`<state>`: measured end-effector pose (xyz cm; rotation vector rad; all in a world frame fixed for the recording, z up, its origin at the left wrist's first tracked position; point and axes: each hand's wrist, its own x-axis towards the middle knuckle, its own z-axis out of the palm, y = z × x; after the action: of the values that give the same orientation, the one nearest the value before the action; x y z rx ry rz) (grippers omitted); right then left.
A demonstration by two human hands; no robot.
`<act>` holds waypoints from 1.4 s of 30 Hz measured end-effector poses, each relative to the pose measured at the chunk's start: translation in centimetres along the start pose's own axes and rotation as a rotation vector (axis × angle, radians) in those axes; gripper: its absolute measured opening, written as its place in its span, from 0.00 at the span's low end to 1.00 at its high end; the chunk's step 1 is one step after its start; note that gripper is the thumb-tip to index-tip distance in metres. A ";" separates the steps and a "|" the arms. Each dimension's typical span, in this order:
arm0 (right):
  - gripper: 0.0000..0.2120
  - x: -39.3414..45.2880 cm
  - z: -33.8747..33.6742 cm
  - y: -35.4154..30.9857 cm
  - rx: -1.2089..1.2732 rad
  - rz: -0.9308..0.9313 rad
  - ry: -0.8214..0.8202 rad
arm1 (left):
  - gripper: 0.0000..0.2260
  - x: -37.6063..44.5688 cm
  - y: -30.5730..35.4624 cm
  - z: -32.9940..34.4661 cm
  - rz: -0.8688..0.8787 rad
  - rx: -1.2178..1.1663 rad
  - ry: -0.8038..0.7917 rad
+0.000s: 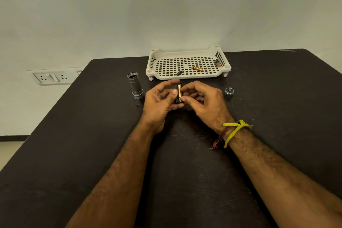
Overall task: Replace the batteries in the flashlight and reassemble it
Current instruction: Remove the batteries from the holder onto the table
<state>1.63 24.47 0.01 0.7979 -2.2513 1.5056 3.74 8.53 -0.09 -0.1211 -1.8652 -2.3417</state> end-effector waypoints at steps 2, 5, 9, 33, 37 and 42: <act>0.09 0.0 -0.3 0.1 -0.036 -0.050 0.002 | 0.12 0.0 0.0 0.0 -0.015 -0.013 -0.004; 0.09 0.0 -0.7 0.0 -0.106 -0.157 0.001 | 0.13 0.1 0.2 -0.1 -0.035 -0.021 -0.002; 0.08 0.1 -0.7 -0.3 -0.217 -0.322 -0.015 | 0.12 0.1 0.3 0.0 -0.067 -0.039 0.022; 0.07 -0.2 0.3 -0.6 -0.028 0.040 0.087 | 0.13 -0.1 0.2 0.6 -0.050 -0.016 0.162; 0.08 0.2 0.2 -0.1 0.031 0.224 0.164 | 0.11 -0.2 0.1 0.8 -0.025 -0.014 0.210; 0.08 0.3 0.2 0.5 -0.286 0.157 0.103 | 0.12 0.1 0.0 0.6 -0.004 -0.038 0.283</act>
<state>1.12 24.36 -0.33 0.4596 -2.4228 1.2148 3.58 9.16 0.04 0.1994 -1.6874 -2.2584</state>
